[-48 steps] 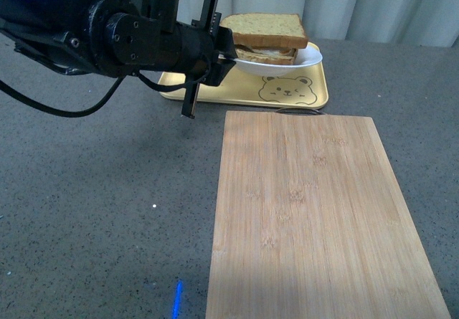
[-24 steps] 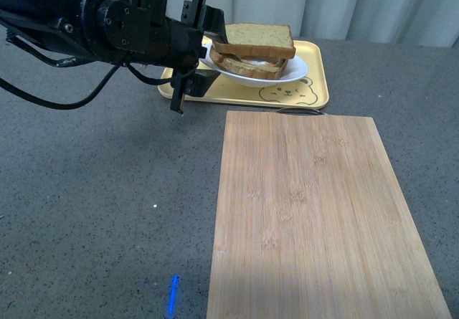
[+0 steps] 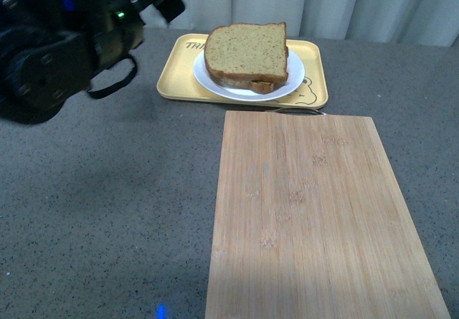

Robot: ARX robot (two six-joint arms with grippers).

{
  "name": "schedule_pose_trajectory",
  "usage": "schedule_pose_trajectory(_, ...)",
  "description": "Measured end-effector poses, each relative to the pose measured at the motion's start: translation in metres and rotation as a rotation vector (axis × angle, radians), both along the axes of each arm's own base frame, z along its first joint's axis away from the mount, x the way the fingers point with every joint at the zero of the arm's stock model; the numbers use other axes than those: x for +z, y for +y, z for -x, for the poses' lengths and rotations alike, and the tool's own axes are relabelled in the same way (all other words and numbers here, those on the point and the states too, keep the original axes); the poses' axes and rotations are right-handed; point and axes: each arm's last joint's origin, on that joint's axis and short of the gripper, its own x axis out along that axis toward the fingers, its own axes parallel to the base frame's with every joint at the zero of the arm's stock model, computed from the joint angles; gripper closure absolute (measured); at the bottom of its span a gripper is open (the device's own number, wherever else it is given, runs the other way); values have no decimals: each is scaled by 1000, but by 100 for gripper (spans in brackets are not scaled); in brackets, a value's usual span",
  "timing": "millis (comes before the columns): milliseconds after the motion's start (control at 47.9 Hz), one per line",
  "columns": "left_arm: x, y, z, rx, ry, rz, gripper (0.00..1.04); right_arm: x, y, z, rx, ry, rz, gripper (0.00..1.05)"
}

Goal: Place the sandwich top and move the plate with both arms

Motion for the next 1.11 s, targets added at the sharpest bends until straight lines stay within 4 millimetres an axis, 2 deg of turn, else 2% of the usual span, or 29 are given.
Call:
schedule_pose_trajectory(146,25,27,43,1,-120,-319,59,0,0,0,0,0,0,9)
schedule_pose_trajectory(209,36,36,57,10,-147,-373,68,0,0,0,0,0,0,9)
schedule_pose_trajectory(417,32,61,110,0,-92,-473,101,0,0,0,1,0,0,9)
schedule_pose_trajectory(814,43,82,175,-2,-99,-492,101,0,0,0,0,0,0,9)
schedule_pose_trajectory(1106,56,93,210,-23,-108,-495,101,0,0,0,0,0,0,9)
